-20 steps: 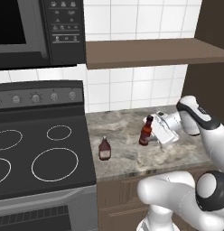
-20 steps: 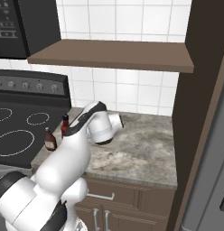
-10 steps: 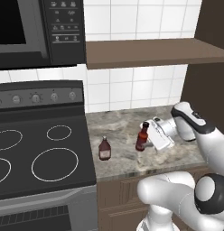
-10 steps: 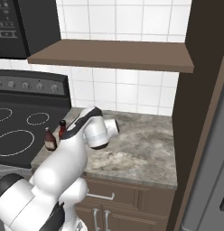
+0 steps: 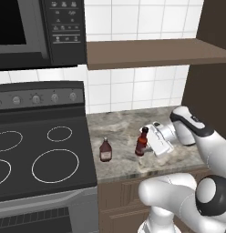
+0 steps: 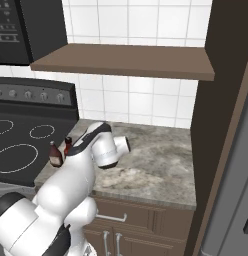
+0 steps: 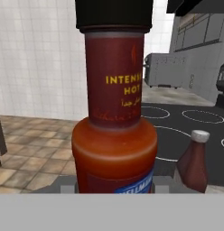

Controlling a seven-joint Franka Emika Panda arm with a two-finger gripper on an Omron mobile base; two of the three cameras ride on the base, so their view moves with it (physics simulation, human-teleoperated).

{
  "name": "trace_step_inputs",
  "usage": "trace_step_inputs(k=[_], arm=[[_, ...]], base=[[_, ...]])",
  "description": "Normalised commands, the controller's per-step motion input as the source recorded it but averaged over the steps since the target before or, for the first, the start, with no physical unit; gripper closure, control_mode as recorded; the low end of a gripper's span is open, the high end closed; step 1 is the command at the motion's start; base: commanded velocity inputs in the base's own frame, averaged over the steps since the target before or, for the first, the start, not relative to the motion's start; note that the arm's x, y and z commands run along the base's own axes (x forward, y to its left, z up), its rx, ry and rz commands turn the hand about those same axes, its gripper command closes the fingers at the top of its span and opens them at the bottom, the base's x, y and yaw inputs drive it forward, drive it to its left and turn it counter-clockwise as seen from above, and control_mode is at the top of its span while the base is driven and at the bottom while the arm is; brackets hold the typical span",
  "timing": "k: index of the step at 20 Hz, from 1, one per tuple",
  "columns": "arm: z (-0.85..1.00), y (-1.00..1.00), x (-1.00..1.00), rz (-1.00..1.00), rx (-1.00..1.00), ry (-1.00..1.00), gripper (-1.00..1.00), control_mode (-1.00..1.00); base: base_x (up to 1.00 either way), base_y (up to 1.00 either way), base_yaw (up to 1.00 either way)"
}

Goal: Take 2 condiments from the cabinet and move them on the counter near the stove.Make sure the condiments are lined up with each other, next to each other.

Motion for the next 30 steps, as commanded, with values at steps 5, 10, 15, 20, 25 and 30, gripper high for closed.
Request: trace_step_inputs(k=[5, 10, 15, 20, 25, 30], arm=[[-0.08, 0.08, 0.03, 0.0, 0.0, 0.0, 1.0, -1.0], [-0.05, 0.1, 0.09, 0.0, 0.0, 0.0, 1.0, -1.0], [-0.05, 0.03, 0.07, 0.0, 0.0, 0.0, 1.0, -1.0], [-0.16, 0.06, 0.04, 0.0, 0.0, 0.0, 1.0, -1.0], [-0.08, 0.12, 0.0, 0.0, 0.0, -0.01, 1.0, -1.0], [-0.03, 0.15, 0.0, -0.01, 0.0, 0.0, 1.0, -1.0]], base=[[0.0, 0.0, 0.0], [0.0, 0.0, 0.0], [0.0, 0.0, 0.0], [0.0, 0.0, 0.0], [0.0, 0.0, 0.0], [0.0, 0.0, 0.0]])
